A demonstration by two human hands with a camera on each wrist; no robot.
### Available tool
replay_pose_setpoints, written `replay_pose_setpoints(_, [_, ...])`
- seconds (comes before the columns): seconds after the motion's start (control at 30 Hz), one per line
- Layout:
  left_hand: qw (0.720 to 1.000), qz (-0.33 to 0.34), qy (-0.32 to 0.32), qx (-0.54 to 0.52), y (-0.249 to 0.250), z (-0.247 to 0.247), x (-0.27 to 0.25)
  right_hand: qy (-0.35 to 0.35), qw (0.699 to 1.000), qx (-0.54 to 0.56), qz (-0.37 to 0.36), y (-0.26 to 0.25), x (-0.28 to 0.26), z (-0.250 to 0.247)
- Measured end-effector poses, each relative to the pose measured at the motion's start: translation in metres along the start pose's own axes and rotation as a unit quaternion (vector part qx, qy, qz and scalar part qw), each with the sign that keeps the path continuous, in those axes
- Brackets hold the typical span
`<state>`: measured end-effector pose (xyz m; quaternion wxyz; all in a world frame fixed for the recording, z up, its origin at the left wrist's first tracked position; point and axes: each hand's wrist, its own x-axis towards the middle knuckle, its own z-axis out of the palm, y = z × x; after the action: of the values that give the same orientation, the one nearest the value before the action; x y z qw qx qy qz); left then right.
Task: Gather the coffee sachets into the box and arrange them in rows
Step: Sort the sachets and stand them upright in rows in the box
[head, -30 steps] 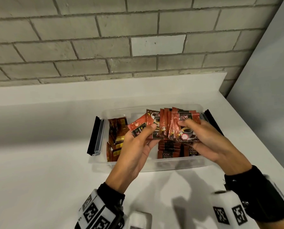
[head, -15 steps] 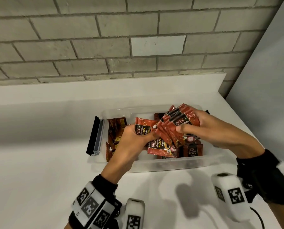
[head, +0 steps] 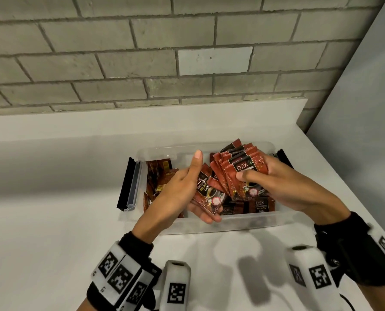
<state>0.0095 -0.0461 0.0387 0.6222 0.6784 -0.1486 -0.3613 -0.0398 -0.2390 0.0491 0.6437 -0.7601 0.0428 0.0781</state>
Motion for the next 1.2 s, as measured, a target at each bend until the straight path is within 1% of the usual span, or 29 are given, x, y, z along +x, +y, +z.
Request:
replay_pose_setpoints(0.1, [1.000,0.024,0.008,0.008,0.003,-0.002,0.003,0.008,0.998,0.063,0.025,0.001,0.002,0.004])
replay_pose_setpoints(0.23, [0.997,0.072,-0.005,-0.028,0.005,-0.009,0.000,0.043,0.985,0.158,0.061,0.003,0.003,0.005])
replay_pose_setpoints(0.3, [0.996,0.090,-0.017,-0.007,0.004,-0.010,-0.005,0.051,0.980,0.182,0.068,0.005,0.004,0.008])
replay_pose_setpoints(0.33, [0.995,0.098,-0.023,0.024,0.004,-0.009,-0.006,0.050,0.980,0.183,0.067,0.005,0.004,0.010])
replay_pose_setpoints(0.4, [0.990,0.096,-0.037,0.093,0.005,-0.007,-0.007,0.044,0.983,0.167,0.060,0.004,0.004,0.016])
replay_pose_setpoints(0.43, [0.989,0.093,-0.040,0.106,0.005,-0.004,-0.007,0.040,0.985,0.158,0.053,0.003,0.004,0.019])
replay_pose_setpoints(0.5, [0.991,0.095,-0.022,0.092,0.008,0.000,-0.006,0.029,0.989,0.140,0.034,0.001,0.004,0.022])
replay_pose_setpoints(0.6, [0.992,0.105,0.034,0.066,0.009,0.000,-0.003,0.011,0.995,0.102,0.013,-0.003,0.003,0.025])
replay_pose_setpoints(0.63, [0.992,0.105,0.039,0.064,0.009,0.000,-0.002,0.007,0.996,0.092,0.008,-0.003,0.003,0.027])
replay_pose_setpoints(0.7, [0.992,0.104,0.031,0.065,0.008,0.000,-0.002,0.002,0.997,0.082,-0.004,-0.003,0.004,0.029])
replay_pose_setpoints(0.77, [0.991,0.106,0.020,0.076,0.007,0.001,-0.003,0.003,0.994,0.105,-0.013,-0.001,0.004,0.031])
replay_pose_setpoints(0.83, [0.991,0.110,0.017,0.076,0.005,0.003,-0.003,0.012,0.988,0.153,-0.020,0.002,0.004,0.031])
replay_pose_setpoints(0.87, [0.991,0.109,0.015,0.069,0.004,0.005,-0.003,0.017,0.986,0.161,-0.027,0.004,0.003,0.032])
replay_pose_setpoints(0.97, [0.994,0.102,0.008,0.036,0.000,0.014,-0.005,0.034,0.992,0.109,-0.053,0.009,-0.001,0.040])
replay_pose_setpoints(1.1, [0.995,0.104,-0.002,0.003,-0.010,0.025,-0.007,0.084,0.989,0.070,-0.101,0.013,-0.006,0.051])
replay_pose_setpoints(1.2, [0.994,0.108,0.023,-0.021,-0.014,0.027,-0.006,0.092,0.985,0.015,-0.144,0.015,-0.009,0.052])
